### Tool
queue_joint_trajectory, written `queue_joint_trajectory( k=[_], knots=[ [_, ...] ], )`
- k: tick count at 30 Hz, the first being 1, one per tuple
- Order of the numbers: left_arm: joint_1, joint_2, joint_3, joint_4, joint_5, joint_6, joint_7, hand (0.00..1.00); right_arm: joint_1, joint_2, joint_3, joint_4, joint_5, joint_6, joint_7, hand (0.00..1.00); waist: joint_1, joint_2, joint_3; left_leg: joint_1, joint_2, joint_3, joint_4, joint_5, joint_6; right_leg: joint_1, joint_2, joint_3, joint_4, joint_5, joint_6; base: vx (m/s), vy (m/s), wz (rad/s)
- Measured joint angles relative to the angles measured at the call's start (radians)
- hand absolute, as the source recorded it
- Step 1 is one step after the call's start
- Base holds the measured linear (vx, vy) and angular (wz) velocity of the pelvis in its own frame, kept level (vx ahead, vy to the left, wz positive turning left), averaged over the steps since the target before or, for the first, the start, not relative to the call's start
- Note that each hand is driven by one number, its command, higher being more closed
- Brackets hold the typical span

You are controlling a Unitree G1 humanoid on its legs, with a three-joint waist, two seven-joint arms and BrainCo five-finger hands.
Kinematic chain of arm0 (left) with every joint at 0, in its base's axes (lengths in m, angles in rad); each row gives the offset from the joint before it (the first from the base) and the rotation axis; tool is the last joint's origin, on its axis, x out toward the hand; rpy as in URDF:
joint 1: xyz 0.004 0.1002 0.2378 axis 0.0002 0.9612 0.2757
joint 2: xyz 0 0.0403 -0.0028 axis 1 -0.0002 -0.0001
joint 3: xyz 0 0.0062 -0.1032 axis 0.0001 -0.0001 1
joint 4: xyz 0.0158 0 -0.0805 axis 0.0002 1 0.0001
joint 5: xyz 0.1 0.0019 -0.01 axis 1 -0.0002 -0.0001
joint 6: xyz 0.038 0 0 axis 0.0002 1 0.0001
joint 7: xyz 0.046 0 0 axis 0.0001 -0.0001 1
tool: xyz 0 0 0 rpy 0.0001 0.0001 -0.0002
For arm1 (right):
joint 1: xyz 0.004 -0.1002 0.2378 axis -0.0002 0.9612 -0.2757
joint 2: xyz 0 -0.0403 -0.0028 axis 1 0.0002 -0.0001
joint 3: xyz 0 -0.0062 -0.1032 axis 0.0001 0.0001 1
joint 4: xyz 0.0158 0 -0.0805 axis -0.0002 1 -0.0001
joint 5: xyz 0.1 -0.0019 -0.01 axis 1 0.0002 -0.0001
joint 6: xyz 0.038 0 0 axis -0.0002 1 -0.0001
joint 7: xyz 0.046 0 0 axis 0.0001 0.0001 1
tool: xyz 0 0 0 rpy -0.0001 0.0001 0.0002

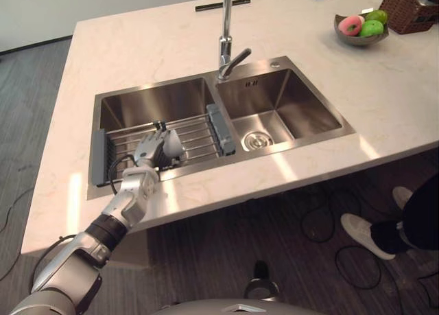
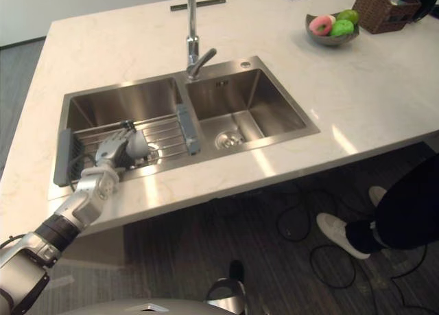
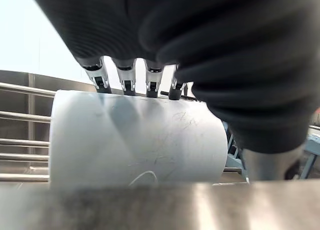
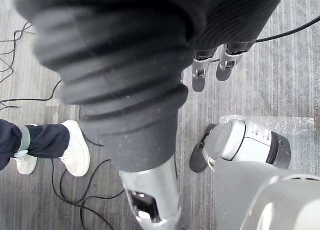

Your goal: Walk over to the sink, pick up the cup, carry it to the dishwasher, place the cup inside the dishwasher, then close the dishwasher door

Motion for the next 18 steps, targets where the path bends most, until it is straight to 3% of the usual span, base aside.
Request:
queue_joint_trajectory(
  k=[3,5,13,15,18],
  knots=[
    [-0.012,0.000,0.002,-0.001,0.003,0.020,-0.059,0.00,0.000,-0.007,0.001,0.000,0.000,0.001,-0.003,0.00,0.000,0.004,0.003,0.000,0.000,0.001,0.003,-0.003,0.001,0.001,0.000,0.002,0.000,0.000,0.000,-0.04,-0.027,-0.02],
    [-0.042,0.000,0.005,-0.001,0.028,0.019,-0.153,0.00,0.000,-0.016,0.002,-0.002,0.000,0.001,-0.005,0.00,0.004,0.006,0.004,0.001,0.001,0.001,0.004,-0.003,0.001,0.001,0.000,0.002,0.000,0.000,0.000,-0.04,-0.034,0.00],
    [-0.130,0.028,0.003,-0.016,0.080,-0.035,-0.472,0.00,0.000,-0.022,0.035,-0.013,0.000,0.006,-0.024,0.00,0.007,0.007,0.005,0.002,0.001,0.000,0.004,-0.005,0.000,0.004,0.000,0.001,0.000,0.000,0.000,-0.01,-0.009,0.00],
    [-0.156,0.038,-0.005,-0.025,0.089,-0.028,-0.579,0.00,0.000,-0.021,0.041,-0.022,0.004,0.006,-0.024,0.00,0.006,0.007,0.005,0.002,0.001,-0.001,0.004,-0.006,-0.001,0.005,0.000,0.000,0.000,0.000,0.000,0.00,0.000,0.00],
    [-0.186,0.038,-0.038,-0.025,0.118,-0.003,-0.653,0.00,0.000,-0.027,0.059,-0.039,0.030,0.006,-0.025,0.00,-0.002,0.012,0.003,0.001,0.001,-0.002,0.003,-0.008,-0.002,0.009,0.000,-0.001,0.000,-0.002,-0.002,0.00,0.000,0.00]
  ],
)
